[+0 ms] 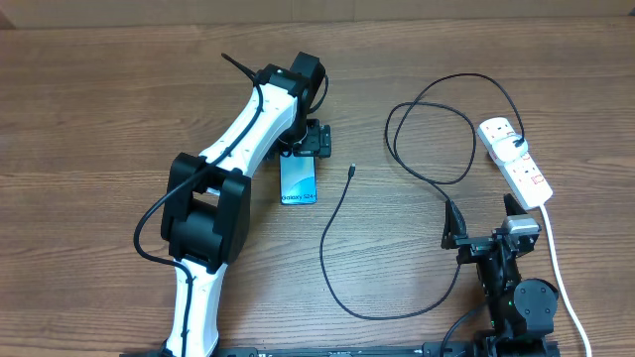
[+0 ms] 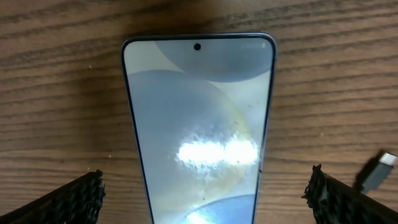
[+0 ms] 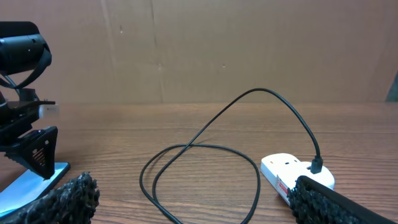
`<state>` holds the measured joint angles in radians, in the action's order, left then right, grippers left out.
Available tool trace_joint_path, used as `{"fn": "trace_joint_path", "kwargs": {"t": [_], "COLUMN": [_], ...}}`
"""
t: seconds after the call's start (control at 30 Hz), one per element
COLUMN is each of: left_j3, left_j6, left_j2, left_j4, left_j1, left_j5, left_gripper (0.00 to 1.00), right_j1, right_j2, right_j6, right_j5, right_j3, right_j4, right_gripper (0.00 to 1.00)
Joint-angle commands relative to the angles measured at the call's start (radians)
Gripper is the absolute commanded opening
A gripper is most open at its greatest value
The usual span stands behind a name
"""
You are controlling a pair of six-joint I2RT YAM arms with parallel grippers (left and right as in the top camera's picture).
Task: Plug charger to phone and switch on socket
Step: 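Lower the open left gripper down around the phone's sides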
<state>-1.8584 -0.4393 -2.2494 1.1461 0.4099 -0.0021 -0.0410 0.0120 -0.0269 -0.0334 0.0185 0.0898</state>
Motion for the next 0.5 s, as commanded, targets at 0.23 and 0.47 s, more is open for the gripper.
{"fn": "trace_joint_path", "kwargs": {"t": [0.23, 0.47], "left_j3": [0.056, 0.056], "left_j6": [-0.021, -0.016], "left_j2": [-0.004, -0.004], "left_j4": [-0.056, -0.071], "left_j1": [-0.008, -0.019], "left_j5": [-0.023, 0.003], "left_gripper": [1.0, 1.0], "right_j1": [-0.005, -0.005], "right_j2": [-0.009, -0.009], "right_j6": [-0.005, -0.004], "right_j5": [0.01, 0.01], "right_j3": [-0.01, -0.01], "right_j4": [-0.006, -0.006], "right_gripper": [1.0, 1.0]}}
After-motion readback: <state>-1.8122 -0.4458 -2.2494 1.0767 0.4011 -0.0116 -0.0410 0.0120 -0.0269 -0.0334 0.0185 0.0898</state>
